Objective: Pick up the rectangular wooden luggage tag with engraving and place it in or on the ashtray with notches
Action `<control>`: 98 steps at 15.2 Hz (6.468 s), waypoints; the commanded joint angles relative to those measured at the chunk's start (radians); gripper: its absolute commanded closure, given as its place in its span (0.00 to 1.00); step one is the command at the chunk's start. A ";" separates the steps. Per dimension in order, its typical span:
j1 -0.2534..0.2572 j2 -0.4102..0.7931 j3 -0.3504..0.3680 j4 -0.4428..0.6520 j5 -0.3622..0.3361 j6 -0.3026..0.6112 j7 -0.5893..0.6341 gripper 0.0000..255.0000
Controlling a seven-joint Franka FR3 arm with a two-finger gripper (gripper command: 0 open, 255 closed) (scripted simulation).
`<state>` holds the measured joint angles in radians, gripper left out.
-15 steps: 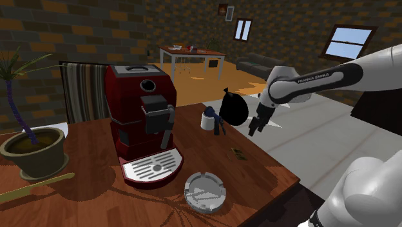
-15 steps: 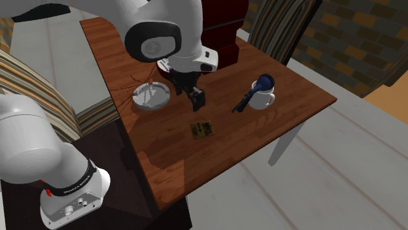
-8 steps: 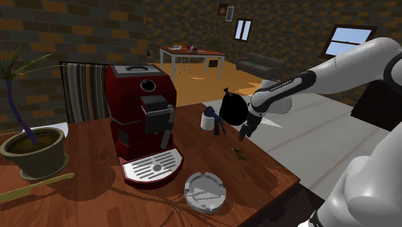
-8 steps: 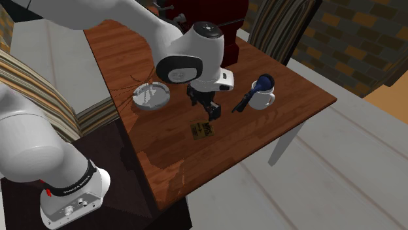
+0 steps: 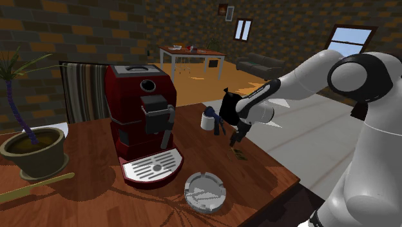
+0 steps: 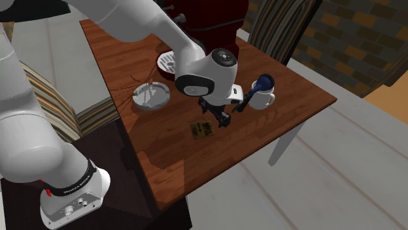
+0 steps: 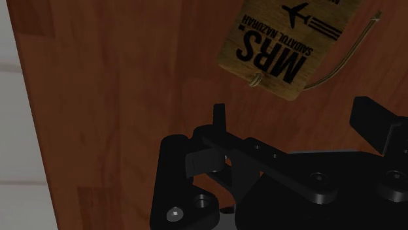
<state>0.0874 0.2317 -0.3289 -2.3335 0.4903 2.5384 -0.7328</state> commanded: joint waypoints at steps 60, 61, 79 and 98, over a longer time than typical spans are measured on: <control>0.254 -0.318 0.196 -0.183 -0.225 0.001 0.636 1.00; 0.267 -0.319 0.212 -0.185 -0.227 0.005 0.666 1.00; 0.355 -0.156 0.325 -0.186 -0.162 0.195 0.785 1.00; 0.353 -0.137 0.328 -0.192 -0.143 0.219 0.764 0.00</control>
<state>0.4390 0.1130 0.0038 -2.5257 0.3611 2.7746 0.0204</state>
